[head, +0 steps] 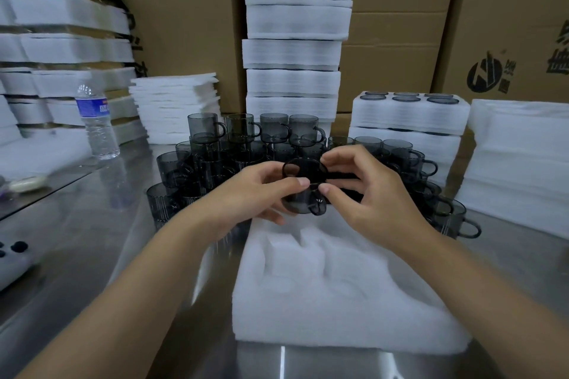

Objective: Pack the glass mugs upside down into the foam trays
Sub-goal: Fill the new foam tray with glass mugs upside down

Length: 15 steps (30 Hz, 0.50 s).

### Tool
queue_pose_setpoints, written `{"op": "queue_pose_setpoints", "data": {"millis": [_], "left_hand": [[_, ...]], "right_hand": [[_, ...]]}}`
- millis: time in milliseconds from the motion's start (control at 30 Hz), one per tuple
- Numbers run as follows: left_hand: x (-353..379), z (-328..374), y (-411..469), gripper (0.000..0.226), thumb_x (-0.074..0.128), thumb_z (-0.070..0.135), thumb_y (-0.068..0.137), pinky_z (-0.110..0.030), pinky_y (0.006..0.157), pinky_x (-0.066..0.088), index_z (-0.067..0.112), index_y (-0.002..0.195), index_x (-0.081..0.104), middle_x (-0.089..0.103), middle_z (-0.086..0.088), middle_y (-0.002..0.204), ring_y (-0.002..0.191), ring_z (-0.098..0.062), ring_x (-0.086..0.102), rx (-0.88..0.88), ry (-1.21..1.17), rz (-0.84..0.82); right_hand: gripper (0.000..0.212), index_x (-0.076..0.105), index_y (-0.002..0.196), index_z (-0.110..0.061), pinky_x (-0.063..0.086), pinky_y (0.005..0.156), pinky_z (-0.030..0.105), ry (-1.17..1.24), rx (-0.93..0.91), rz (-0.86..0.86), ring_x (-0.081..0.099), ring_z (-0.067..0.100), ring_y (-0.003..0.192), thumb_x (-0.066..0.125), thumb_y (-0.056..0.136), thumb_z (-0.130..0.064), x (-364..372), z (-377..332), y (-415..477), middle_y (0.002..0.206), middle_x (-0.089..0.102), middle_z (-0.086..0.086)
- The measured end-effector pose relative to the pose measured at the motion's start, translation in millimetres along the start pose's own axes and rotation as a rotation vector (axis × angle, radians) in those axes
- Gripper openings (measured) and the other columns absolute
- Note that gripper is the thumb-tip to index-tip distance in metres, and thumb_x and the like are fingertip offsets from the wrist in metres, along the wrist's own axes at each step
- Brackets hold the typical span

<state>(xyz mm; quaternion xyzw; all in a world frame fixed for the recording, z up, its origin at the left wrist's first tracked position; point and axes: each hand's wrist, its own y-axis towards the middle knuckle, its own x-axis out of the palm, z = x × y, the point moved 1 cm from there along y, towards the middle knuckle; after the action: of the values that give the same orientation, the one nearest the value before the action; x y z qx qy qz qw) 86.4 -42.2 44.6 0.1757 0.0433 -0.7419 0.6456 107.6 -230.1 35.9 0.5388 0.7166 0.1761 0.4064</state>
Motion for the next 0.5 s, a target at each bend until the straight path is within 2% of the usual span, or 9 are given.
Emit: {"op": "queue_pose_setpoints", "data": {"millis": [100, 167, 333, 500], "left_hand": [[-9.3, 4.0, -5.3, 0.057, 0.071, 0.062, 0.054, -0.018, 0.058, 0.053, 0.028, 0.099, 0.068, 0.075, 0.007, 0.09, 0.077, -0.019, 0.073, -0.044, 0.102, -0.03], [-14.7, 3.9, -6.8, 0.063, 0.07, 0.069, 0.048, -0.018, 0.059, 0.054, 0.027, 0.095, 0.07, 0.075, 0.006, 0.088, 0.076, -0.018, 0.073, -0.054, 0.182, -0.037], [-25.4, 0.8, -9.5, 0.06, 0.069, 0.071, 0.054, -0.024, 0.066, 0.05, 0.028, 0.096, 0.068, 0.075, 0.01, 0.084, 0.077, -0.01, 0.072, -0.054, 0.33, -0.078], [-27.5, -1.5, -10.5, 0.059, 0.066, 0.07, 0.055, -0.027, 0.072, 0.048, 0.03, 0.098, 0.066, 0.074, 0.011, 0.085, 0.08, -0.008, 0.071, -0.048, 0.358, -0.102]], "right_hand": [[0.038, 0.052, 0.1, -0.039, 0.053, 0.084, 0.019, -0.028, 0.014, -0.033, 0.061, 0.003, 0.099, 0.071, 0.082, -0.011, 1.2, -2.1, -1.1, 0.104, 0.062, -0.01], [0.036, 0.053, 0.099, -0.038, 0.053, 0.08, 0.019, -0.036, 0.026, -0.05, 0.063, 0.003, 0.092, 0.072, 0.082, -0.013, 2.3, -3.8, -1.4, 0.101, 0.062, -0.008], [0.027, 0.057, 0.097, -0.033, 0.051, 0.072, 0.014, -0.051, 0.077, -0.098, 0.065, 0.002, 0.081, 0.076, 0.079, -0.023, 3.2, -4.6, -2.7, 0.093, 0.064, -0.007], [0.025, 0.061, 0.096, -0.027, 0.05, 0.069, 0.014, -0.066, 0.115, -0.121, 0.063, 0.003, 0.078, 0.076, 0.077, -0.029, 2.5, -2.4, -2.5, 0.091, 0.066, -0.006]]}}
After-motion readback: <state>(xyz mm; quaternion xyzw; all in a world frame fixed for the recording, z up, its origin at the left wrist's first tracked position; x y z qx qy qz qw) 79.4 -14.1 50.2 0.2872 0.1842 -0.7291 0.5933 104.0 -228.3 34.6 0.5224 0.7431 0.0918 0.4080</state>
